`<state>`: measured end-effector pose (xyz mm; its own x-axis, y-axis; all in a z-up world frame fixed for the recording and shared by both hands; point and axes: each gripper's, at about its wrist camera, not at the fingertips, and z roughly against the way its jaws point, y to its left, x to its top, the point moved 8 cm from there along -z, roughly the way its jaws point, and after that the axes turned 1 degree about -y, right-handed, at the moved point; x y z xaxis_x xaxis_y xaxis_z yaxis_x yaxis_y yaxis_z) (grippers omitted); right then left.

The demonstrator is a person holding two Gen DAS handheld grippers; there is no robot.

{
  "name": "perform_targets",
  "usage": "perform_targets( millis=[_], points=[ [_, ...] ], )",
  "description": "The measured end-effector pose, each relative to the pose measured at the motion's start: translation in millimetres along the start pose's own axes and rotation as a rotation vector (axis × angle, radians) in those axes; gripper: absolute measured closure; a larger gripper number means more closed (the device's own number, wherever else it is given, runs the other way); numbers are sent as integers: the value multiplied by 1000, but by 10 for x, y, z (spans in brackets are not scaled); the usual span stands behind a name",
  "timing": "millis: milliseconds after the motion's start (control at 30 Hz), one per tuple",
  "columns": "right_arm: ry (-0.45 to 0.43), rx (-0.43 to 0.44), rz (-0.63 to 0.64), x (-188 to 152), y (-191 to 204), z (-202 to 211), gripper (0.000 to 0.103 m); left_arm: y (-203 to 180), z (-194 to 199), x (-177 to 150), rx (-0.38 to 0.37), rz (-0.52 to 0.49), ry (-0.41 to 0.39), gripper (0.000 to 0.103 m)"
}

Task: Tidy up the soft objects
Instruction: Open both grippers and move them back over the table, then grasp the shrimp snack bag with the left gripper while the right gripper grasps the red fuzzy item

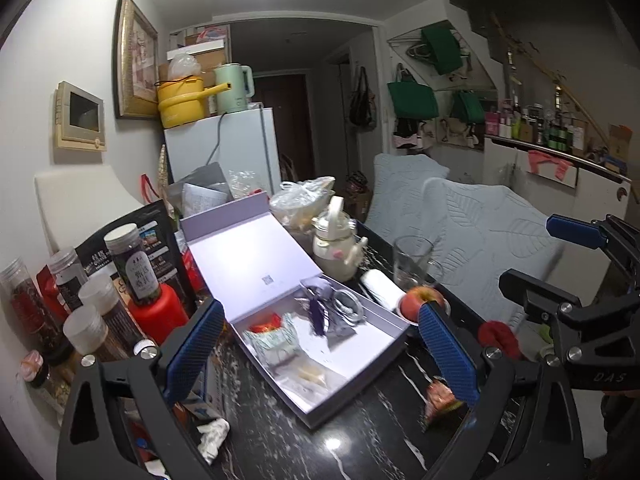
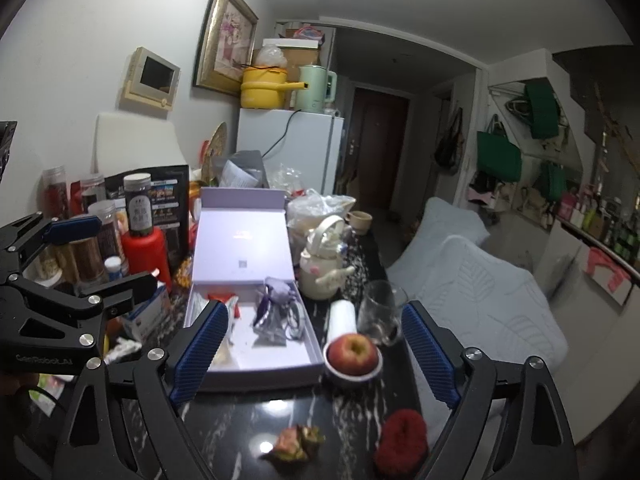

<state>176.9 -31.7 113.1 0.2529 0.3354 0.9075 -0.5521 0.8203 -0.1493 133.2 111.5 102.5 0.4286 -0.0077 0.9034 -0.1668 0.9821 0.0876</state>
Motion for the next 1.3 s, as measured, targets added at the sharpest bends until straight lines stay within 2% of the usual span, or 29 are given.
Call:
perform_targets(
  millis=[267, 567, 800, 1033, 1300],
  points=[
    [24, -44, -18, -352, -56, 403, 12, -308, 262, -184, -85, -20, -10, 4],
    [80, -105, -78, -838, -216, 643, 11, -652, 298, -469, -173, -38, 44, 4],
    [131, -171, -123, -1215, -381, 688, 11, -893, 180, -722, -212, -47, 80, 4],
    [167, -195, -172, -1538, -543, 638, 11, -1087, -44, -1009, -298, 8, 152, 4],
    [221, -170, -211, -1842, -686, 412, 11, -1229, -314, -1330, -295, 22, 246, 4]
  ],
)
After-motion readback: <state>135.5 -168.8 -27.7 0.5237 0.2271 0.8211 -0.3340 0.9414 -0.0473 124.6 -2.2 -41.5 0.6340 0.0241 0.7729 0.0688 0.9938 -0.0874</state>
